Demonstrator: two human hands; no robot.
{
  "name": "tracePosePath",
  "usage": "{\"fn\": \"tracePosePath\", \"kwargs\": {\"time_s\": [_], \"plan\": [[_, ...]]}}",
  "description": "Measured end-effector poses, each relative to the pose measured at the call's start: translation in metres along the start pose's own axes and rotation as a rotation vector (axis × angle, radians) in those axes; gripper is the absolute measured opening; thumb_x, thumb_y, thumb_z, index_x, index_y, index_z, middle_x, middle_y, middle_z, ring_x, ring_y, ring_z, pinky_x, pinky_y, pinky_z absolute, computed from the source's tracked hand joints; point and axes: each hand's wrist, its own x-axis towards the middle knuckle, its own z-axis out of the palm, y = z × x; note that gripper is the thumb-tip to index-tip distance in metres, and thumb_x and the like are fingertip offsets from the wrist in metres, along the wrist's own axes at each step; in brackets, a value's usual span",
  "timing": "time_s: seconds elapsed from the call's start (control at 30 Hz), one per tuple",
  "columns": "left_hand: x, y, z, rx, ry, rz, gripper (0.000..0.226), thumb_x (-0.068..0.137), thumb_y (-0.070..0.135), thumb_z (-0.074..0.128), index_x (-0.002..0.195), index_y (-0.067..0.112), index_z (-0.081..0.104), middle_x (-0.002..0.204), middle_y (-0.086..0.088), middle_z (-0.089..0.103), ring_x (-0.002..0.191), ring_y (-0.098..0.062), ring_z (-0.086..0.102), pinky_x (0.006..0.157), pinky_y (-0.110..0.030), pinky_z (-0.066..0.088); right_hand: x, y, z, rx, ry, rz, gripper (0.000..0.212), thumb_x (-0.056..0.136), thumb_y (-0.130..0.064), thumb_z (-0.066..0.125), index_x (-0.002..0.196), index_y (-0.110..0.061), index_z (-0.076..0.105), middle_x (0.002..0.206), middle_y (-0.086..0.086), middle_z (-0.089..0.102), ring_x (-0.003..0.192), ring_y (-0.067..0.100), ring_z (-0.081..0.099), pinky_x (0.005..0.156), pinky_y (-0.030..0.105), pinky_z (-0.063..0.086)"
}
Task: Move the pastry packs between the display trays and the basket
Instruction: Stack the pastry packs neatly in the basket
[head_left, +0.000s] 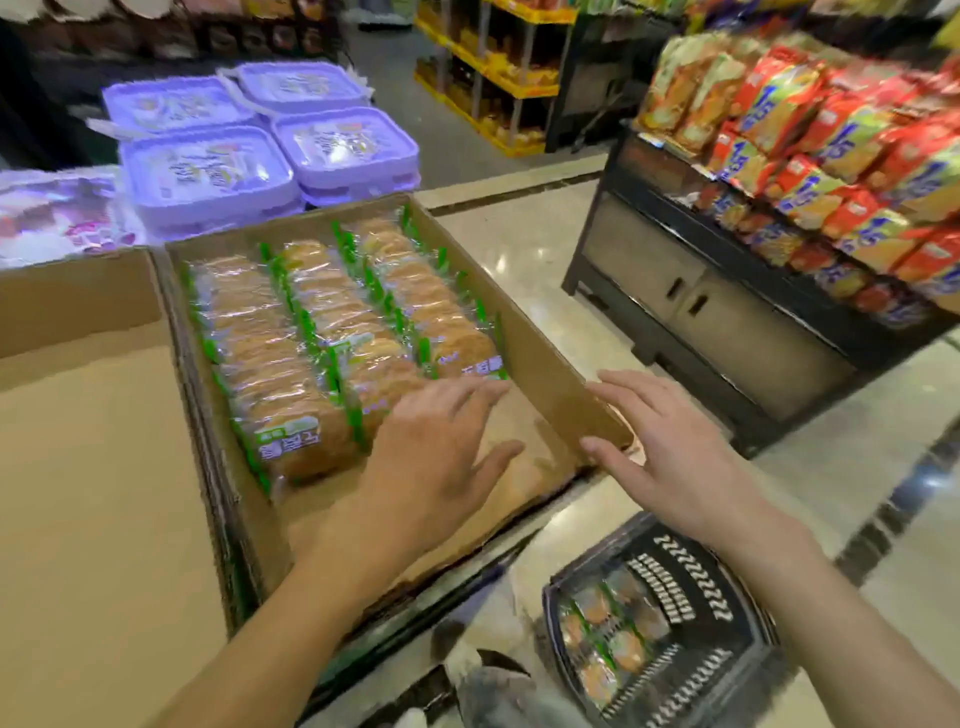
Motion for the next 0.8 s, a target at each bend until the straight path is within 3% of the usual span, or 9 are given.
{"fn": "tracePosePath", "kwargs": {"time_s": [0.13, 0.23, 0.37, 0.53, 0.7, 0.8], "plan": [[-0.001, 0.079, 0.041, -0.166, -0.047, 0.156, 0.054, 0.092, 0.054, 0.046, 0.13, 0.019, 0.061, 0.123, -0.002, 0.067, 0.11, -0.025, 0.063, 0.087, -0.038, 0.052, -0.116, 0.017, -0.031, -0.119, -0.027, 0.264, 0.058, 0.097, -0.059, 0.045, 0.139, -0.021, 0.055, 0.145, 0.0, 0.053, 0.132, 0.022, 0.046, 0.108, 0.037, 0.038], [-0.011, 0.143, 0.079, -0.269, -0.133, 0.245, 0.053, 0.096, 0.051, 0.044, 0.137, 0.02, 0.056, 0.132, -0.001, 0.064, 0.119, -0.023, 0.06, 0.096, -0.04, 0.05, -0.202, 0.033, -0.047, -0.135, 0.013, 0.475, 0.059, 0.098, -0.062, 0.042, 0.14, -0.022, 0.054, 0.145, -0.001, 0.053, 0.133, 0.021, 0.046, 0.111, 0.042, 0.042], [-0.025, 0.228, 0.125, -0.265, -0.251, 0.361, 0.056, 0.099, 0.053, 0.042, 0.143, 0.02, 0.052, 0.139, -0.001, 0.059, 0.127, -0.023, 0.055, 0.104, -0.042, 0.046, -0.308, 0.06, -0.06, -0.139, 0.033, 0.695, 0.062, 0.097, -0.062, 0.046, 0.147, -0.025, 0.048, 0.151, -0.005, 0.046, 0.14, 0.016, 0.037, 0.116, 0.038, 0.034], [-0.039, 0.34, 0.19, -0.183, -0.333, 0.457, 0.055, 0.099, 0.051, 0.048, 0.142, 0.018, 0.053, 0.138, -0.009, 0.06, 0.125, -0.03, 0.056, 0.1, -0.044, 0.048, -0.42, 0.127, -0.068, -0.125, 0.065, 0.825, 0.072, 0.092, -0.069, 0.032, 0.146, -0.025, 0.049, 0.149, 0.001, 0.05, 0.137, 0.024, 0.044, 0.113, 0.048, 0.041], [-0.071, 0.435, 0.24, -0.13, -0.435, 0.46, 0.056, 0.095, 0.051, 0.044, 0.133, 0.012, 0.06, 0.126, -0.009, 0.067, 0.109, -0.034, 0.064, 0.086, -0.046, 0.055, -0.513, 0.201, -0.07, -0.015, 0.037, 0.893, 0.064, 0.093, -0.064, 0.042, 0.143, -0.025, 0.052, 0.148, 0.002, 0.05, 0.136, 0.025, 0.044, 0.113, 0.045, 0.038], [-0.081, 0.46, 0.258, -0.124, -0.445, 0.349, 0.051, 0.096, 0.048, 0.05, 0.13, 0.012, 0.062, 0.123, -0.008, 0.068, 0.107, -0.033, 0.065, 0.084, -0.047, 0.056, -0.535, 0.243, -0.062, 0.057, -0.015, 0.869, 0.061, 0.095, -0.062, 0.045, 0.145, -0.028, 0.049, 0.15, -0.001, 0.047, 0.137, 0.024, 0.041, 0.114, 0.044, 0.035]]}}
